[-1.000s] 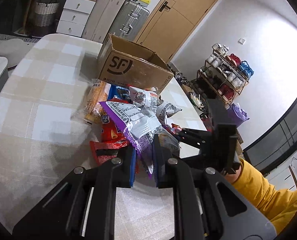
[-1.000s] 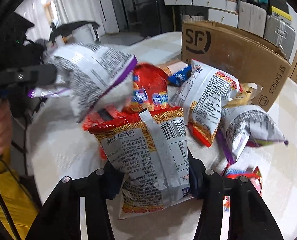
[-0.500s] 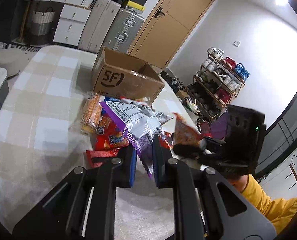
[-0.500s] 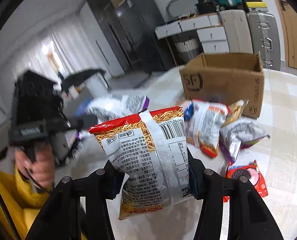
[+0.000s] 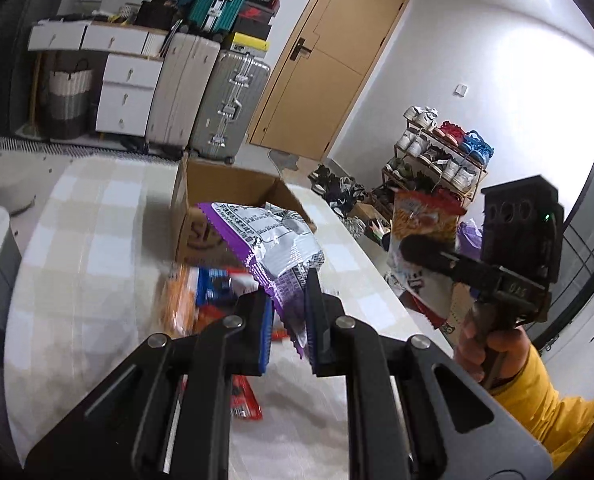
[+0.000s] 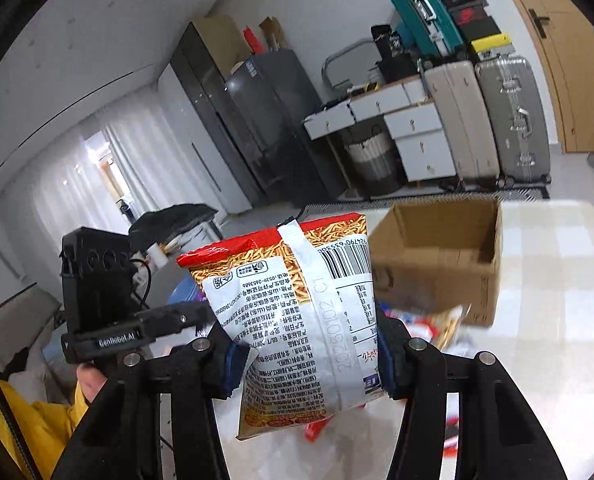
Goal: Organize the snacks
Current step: 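Carry both held bags up and over the cardboard box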
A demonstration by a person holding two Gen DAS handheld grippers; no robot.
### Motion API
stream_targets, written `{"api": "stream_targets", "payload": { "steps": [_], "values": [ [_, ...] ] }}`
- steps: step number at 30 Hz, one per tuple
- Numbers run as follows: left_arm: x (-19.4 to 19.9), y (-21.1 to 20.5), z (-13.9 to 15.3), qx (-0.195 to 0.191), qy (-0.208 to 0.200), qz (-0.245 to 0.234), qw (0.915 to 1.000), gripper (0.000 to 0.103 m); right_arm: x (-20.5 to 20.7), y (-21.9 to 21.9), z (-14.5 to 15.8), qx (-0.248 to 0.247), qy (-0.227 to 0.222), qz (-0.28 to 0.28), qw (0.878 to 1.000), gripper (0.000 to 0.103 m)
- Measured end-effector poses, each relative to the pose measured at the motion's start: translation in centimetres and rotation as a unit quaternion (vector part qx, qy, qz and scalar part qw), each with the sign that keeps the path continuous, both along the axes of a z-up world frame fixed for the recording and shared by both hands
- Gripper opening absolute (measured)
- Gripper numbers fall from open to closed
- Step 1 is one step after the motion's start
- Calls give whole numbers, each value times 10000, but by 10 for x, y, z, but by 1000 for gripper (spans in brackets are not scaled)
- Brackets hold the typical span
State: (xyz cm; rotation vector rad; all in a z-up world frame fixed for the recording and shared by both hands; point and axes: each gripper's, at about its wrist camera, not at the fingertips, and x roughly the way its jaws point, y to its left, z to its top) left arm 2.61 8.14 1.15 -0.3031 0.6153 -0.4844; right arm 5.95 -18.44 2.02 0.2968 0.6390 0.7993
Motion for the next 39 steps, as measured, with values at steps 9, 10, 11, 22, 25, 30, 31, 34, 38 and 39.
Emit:
{"api": "stream_targets", "payload": {
  "steps": [9,10,11,22,25,30,31,34,38,39],
  "values": [
    [64,-11,44,231,-243,136,9993,11,61,11,43,-134,-155,-175,9996,53],
    [73,-12,47,248,-235,174,9993,11,74,15,47,-208,-163,-184,9995,53],
    [82,-13,49,283,-211,193,9992,11,85,18,49,-259,-168,-196,9993,53],
    [213,-43,38,546,320,310,9975,11,205,41,2,-699,464,-437,9955,53],
    [247,-53,14,625,605,277,9958,11,227,42,-22,-822,678,-471,9932,53],
    [286,-68,-26,819,992,233,9914,11,255,43,-61,-1039,1096,-479,9874,53],
    [292,-70,-33,840,1043,233,9907,11,259,42,-68,-1090,1168,-490,9859,53],
    [306,-75,-55,947,1209,223,9879,11,266,43,-85,-1244,1319,-472,9823,53],
    [322,-85,-78,1020,1393,176,9848,11,273,45,-102,-1431,1413,-499,9783,53],
    [328,-84,-83,1026,1445,176,9840,11,275,45,-106,-1475,1446,-535,9770,53]
  ]
}}
